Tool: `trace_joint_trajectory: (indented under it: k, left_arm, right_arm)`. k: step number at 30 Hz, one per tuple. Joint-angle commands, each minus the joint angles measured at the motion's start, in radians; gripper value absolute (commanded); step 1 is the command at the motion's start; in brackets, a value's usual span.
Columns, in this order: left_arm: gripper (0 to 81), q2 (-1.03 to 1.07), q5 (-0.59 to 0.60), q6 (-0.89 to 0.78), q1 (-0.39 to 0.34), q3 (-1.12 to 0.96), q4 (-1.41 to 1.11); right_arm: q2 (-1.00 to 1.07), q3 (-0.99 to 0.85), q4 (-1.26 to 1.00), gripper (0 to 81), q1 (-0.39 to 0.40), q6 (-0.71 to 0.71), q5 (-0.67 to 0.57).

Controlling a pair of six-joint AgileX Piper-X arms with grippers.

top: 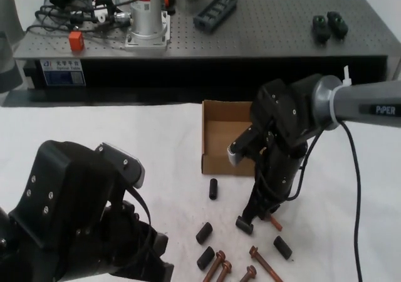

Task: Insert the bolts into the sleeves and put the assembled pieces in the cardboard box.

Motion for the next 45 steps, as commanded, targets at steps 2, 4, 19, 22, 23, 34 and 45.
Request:
trace_joint_trajectory:
  k: [2, 4, 19, 22, 23, 34, 45]
  left_arm:
    - [27.5, 0.055, 0.051, 0.079, -0.003, -0.031, -0.014]
    - [27.5, 0.114, 0.058, 0.081, -0.003, -0.073, -0.014]
    - [27.5, 0.642, 0.105, 0.330, -0.003, -0.661, 0.403]
    - [27.5, 0.715, 0.100, 0.367, -0.008, -0.755, 0.495]
    - [27.5, 0.735, 0.100, 0.377, -0.012, -0.780, 0.520]
    - [27.5, 0.860, 0.079, 0.391, -0.050, -0.843, 0.551]
    - [2.5, 0.897, 0.079, 0.391, -0.052, -0.843, 0.534]
  right_arm:
    - [0.001, -0.009, -0.011, 3.1, -0.006, -0.009, 0.004]
    - [-0.024, -0.009, -0.013, 3.1, -0.021, 0.013, -0.001]
    - [-0.553, 0.250, -0.033, 3.1, -0.139, 0.186, -0.184]
    - [-0.656, 0.305, -0.036, 3.1, -0.139, 0.200, -0.184]
    - [-0.679, 0.319, -0.036, 3.1, -0.139, 0.205, -0.184]
    - [-0.799, 0.355, -0.050, 3.1, -0.139, 0.214, -0.176]
    - [-0.799, 0.355, -0.051, 3.1, -0.137, 0.240, -0.176]
